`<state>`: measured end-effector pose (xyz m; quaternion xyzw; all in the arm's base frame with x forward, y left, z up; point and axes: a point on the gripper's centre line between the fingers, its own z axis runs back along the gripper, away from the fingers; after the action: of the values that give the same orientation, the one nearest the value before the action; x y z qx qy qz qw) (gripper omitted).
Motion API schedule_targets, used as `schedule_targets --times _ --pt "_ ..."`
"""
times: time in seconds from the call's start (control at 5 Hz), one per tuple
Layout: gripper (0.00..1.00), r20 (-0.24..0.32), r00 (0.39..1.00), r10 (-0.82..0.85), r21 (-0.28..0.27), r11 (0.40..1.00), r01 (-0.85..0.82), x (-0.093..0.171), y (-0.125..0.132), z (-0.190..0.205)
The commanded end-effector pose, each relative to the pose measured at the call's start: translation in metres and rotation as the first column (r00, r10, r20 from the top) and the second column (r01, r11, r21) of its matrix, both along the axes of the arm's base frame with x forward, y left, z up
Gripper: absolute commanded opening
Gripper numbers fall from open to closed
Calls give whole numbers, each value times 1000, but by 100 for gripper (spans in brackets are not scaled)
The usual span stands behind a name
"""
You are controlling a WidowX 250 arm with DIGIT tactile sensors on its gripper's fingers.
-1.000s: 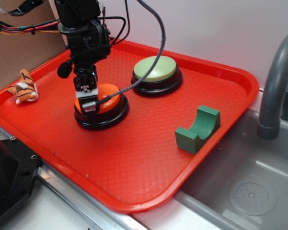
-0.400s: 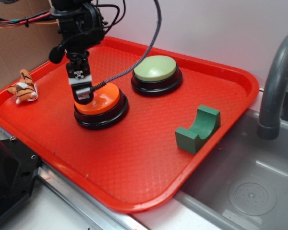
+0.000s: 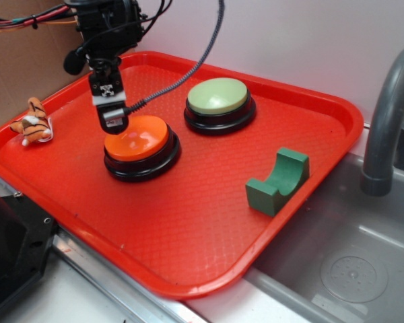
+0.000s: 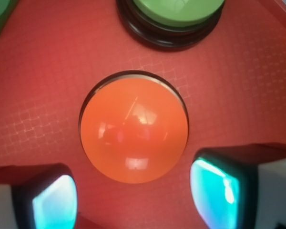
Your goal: Push the orange button.
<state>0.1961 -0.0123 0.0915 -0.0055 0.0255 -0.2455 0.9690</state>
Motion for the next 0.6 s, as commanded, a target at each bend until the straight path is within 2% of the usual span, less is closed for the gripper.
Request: schedule_targets --times 0.0,0.4 --pt "100 63 998 23 -5 1000 -22 11 -2 21" --pt "100 79 996 27 -13 1000 -27 11 -2 32"
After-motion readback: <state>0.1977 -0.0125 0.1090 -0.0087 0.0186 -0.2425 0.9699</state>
